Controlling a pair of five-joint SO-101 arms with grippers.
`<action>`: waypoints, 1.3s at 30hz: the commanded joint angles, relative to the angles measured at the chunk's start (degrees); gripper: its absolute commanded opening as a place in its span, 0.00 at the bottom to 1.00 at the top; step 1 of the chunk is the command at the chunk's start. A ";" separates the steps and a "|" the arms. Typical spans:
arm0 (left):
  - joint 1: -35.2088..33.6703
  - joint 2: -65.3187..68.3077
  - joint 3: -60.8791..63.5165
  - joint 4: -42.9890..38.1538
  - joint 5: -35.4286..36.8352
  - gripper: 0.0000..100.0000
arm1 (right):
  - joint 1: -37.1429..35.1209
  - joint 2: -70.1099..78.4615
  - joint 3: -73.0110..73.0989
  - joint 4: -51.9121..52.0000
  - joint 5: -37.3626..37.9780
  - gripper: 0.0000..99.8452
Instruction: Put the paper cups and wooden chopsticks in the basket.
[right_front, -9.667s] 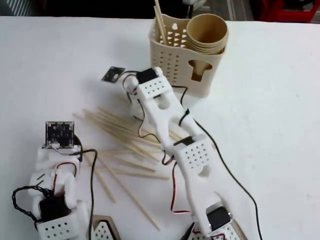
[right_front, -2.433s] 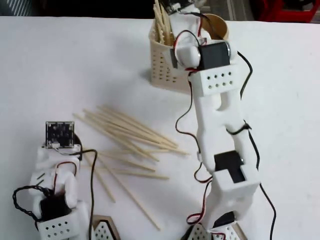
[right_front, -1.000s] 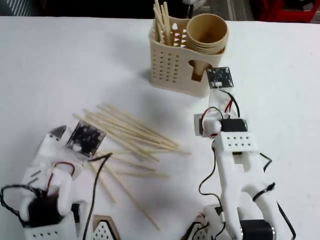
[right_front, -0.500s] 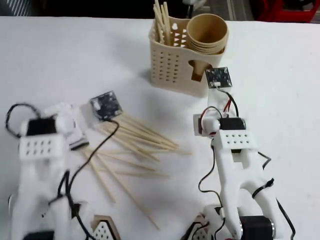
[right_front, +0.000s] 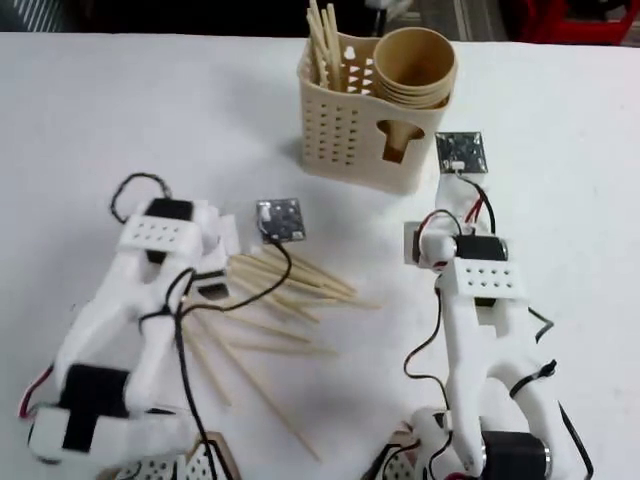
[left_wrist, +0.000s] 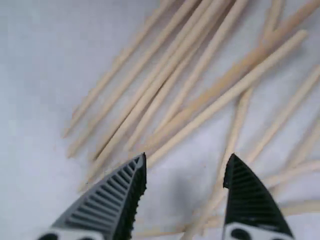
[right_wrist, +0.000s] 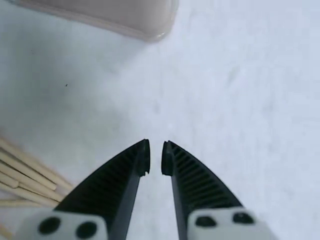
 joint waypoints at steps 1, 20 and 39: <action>2.68 5.05 -2.90 -5.27 1.58 0.25 | 0.66 -0.13 -0.44 -0.66 -0.26 0.05; 4.26 21.05 -15.30 -5.36 2.90 0.08 | 0.84 -0.13 -0.44 -0.84 -0.09 0.05; 5.23 5.93 -15.30 12.22 3.43 0.02 | 0.92 -0.13 -0.18 -1.98 -0.09 0.05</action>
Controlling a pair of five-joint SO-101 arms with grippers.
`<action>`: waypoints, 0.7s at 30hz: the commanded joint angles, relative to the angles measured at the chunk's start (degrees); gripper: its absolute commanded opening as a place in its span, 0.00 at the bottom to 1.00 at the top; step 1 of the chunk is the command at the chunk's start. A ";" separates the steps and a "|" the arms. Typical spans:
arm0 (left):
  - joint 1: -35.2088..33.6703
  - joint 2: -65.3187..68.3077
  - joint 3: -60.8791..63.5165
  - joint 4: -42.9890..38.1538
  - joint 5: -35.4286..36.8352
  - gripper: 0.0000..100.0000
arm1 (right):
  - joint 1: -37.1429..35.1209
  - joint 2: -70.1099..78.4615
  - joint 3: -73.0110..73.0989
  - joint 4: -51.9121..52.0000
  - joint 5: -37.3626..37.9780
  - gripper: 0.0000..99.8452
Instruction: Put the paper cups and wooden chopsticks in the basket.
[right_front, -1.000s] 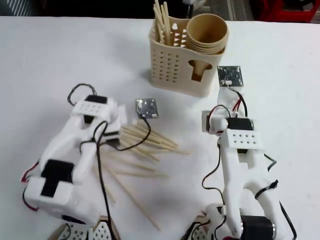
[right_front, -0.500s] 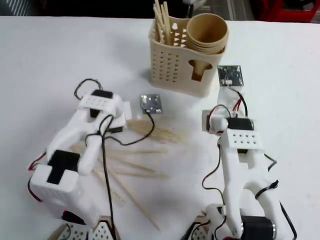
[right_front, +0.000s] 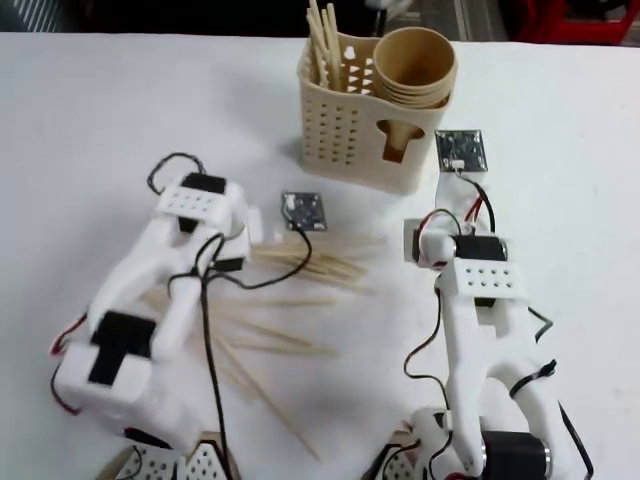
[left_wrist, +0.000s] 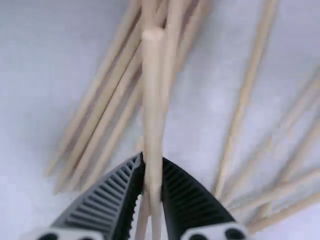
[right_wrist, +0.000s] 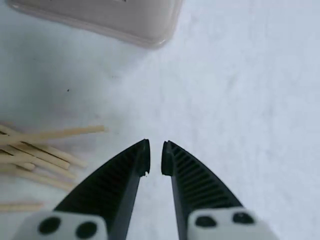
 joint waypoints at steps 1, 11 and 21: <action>1.19 -11.38 -0.62 5.45 2.29 0.02 | 0.84 -0.13 -0.18 -0.75 -0.09 0.05; 1.36 -21.76 -1.23 6.07 9.58 0.02 | 4.26 -0.13 -0.18 -1.54 -0.62 0.05; 0.92 -28.00 -1.23 6.07 16.09 0.02 | 6.90 -0.40 -0.35 -1.89 -3.08 0.05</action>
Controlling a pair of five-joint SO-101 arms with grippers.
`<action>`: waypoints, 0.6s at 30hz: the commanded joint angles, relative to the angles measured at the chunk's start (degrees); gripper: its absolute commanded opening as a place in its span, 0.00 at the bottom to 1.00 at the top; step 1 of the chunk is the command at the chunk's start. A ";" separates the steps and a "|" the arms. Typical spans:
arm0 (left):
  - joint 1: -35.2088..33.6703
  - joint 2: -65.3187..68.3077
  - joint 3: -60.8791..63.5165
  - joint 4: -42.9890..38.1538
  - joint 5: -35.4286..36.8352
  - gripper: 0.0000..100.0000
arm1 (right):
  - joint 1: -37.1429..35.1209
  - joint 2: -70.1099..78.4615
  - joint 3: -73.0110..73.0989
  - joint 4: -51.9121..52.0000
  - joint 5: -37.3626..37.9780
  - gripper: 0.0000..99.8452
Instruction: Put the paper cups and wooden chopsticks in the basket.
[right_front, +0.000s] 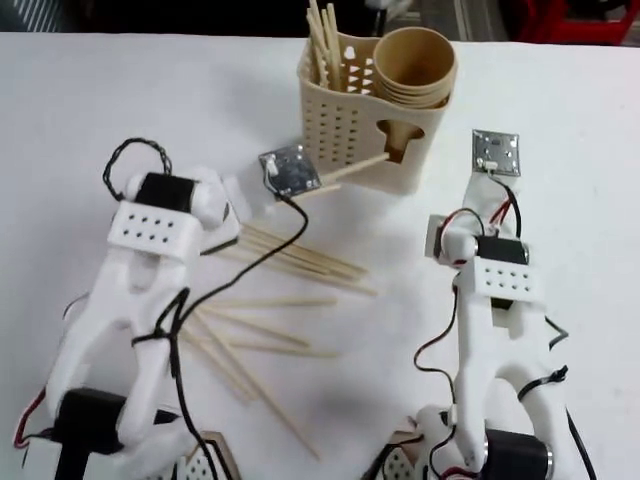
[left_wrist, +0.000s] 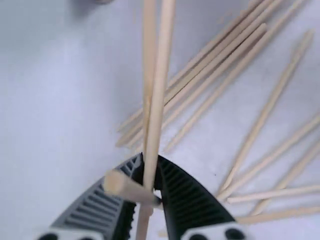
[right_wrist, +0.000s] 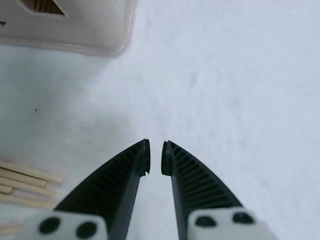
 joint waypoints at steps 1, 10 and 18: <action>0.92 -6.02 -1.23 0.44 3.60 0.02 | 0.57 -0.40 -0.35 -0.92 -0.62 0.05; 1.36 -15.08 -1.23 0.00 11.08 0.02 | 0.57 -0.13 -0.26 -1.80 -0.62 0.05; 5.05 -15.08 3.60 2.46 4.66 0.02 | 0.57 -0.13 -0.18 -2.15 -0.62 0.05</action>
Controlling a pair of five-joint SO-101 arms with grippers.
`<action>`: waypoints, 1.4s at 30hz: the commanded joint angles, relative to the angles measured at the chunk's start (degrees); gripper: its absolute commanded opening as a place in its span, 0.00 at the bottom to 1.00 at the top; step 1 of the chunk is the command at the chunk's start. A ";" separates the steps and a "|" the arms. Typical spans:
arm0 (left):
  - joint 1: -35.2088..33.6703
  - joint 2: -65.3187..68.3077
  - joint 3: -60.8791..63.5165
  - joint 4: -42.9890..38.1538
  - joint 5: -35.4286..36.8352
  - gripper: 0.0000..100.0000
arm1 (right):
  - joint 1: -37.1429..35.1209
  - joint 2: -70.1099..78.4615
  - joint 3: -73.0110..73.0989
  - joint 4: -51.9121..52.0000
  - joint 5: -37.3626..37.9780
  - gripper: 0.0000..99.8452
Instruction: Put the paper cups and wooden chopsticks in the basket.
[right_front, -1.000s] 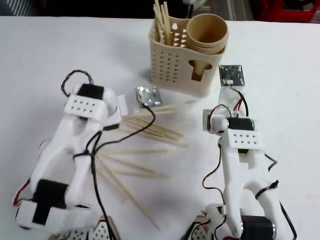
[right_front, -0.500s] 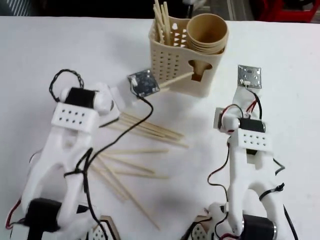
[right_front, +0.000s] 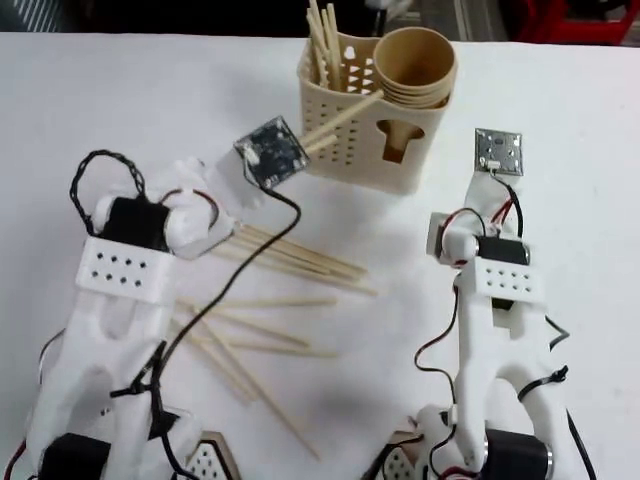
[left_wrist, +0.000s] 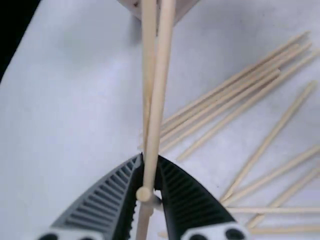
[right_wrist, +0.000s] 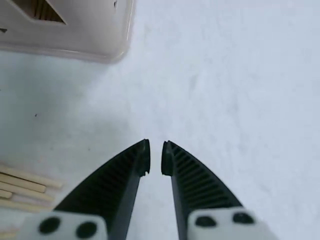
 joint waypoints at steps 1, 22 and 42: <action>5.05 -2.15 5.19 1.76 -5.98 0.02 | 0.66 -0.13 -0.35 -0.75 -0.62 0.05; 8.75 31.16 9.67 -14.86 -11.16 0.02 | 1.54 -0.13 -0.35 -0.75 -0.97 0.05; 11.03 29.76 6.15 -13.98 -3.96 0.19 | 1.36 -0.13 -0.44 -0.75 -0.62 0.05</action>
